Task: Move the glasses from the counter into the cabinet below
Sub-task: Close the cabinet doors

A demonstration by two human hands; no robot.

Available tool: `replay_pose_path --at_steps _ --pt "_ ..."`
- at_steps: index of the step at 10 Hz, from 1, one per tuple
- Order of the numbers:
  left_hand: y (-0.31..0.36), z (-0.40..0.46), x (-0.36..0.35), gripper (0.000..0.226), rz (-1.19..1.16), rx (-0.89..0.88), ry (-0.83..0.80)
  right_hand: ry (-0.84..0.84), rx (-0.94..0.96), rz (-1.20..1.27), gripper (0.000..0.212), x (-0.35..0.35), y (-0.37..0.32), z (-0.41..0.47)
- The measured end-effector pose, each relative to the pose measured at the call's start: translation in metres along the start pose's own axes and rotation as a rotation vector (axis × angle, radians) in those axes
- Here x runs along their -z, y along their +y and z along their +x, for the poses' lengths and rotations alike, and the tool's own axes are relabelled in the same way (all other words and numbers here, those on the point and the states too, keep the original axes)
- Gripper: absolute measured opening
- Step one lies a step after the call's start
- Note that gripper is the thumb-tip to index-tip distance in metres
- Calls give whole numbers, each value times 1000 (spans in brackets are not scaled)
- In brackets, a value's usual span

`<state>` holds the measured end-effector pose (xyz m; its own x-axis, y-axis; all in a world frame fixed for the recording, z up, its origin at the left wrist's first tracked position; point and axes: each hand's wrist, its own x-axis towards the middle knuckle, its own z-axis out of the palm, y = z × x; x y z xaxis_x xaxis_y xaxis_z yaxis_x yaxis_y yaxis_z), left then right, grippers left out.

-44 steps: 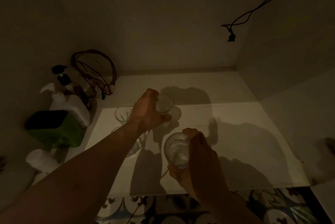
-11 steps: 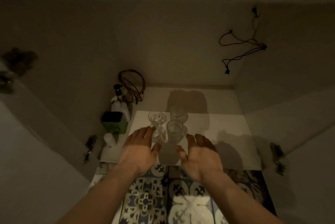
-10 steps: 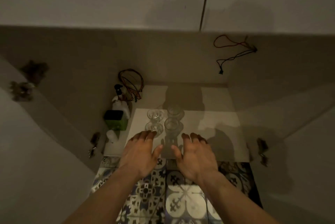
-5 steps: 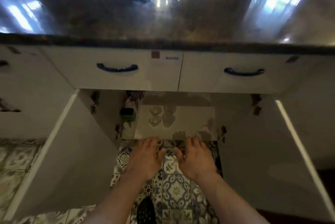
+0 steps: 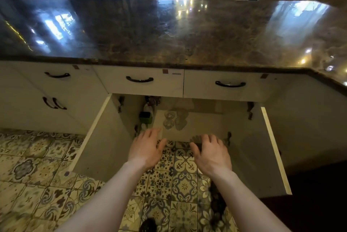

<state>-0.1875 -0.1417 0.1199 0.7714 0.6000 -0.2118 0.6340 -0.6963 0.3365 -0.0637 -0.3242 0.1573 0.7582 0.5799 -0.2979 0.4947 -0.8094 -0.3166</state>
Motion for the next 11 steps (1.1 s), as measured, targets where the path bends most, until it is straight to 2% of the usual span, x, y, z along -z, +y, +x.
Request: replay_pose_path --at_steps 1,2,4,5,7,8,9,10,11 --pt "-2 -7 8 62 26 -9 15 21 -14 10 65 4 3 -7" --pt "-8 -12 13 63 4 14 -37 24 -28 27 65 4 6 -11" --pt "-73 -12 27 65 -44 167 -16 7 -155 62 71 -4 58 4" --pt "-142 -11 36 67 -40 332 65 28 -281 45 73 -2 110 14" --pt "-298 -11 12 92 21 649 132 56 -557 -112 77 -7 198 26" --pt "-384 -4 -39 115 -136 735 77 61 -656 -94 77 -20 223 37" --pt "-417 -13 -74 103 -162 694 77 59 -789 76 80 -33 233 46" --pt "-401 -7 -98 112 -154 785 88 71 -866 191 90 -47 238 51" --pt "-348 -7 -76 113 -265 803 28 85 -905 170 91 -54 234 52"
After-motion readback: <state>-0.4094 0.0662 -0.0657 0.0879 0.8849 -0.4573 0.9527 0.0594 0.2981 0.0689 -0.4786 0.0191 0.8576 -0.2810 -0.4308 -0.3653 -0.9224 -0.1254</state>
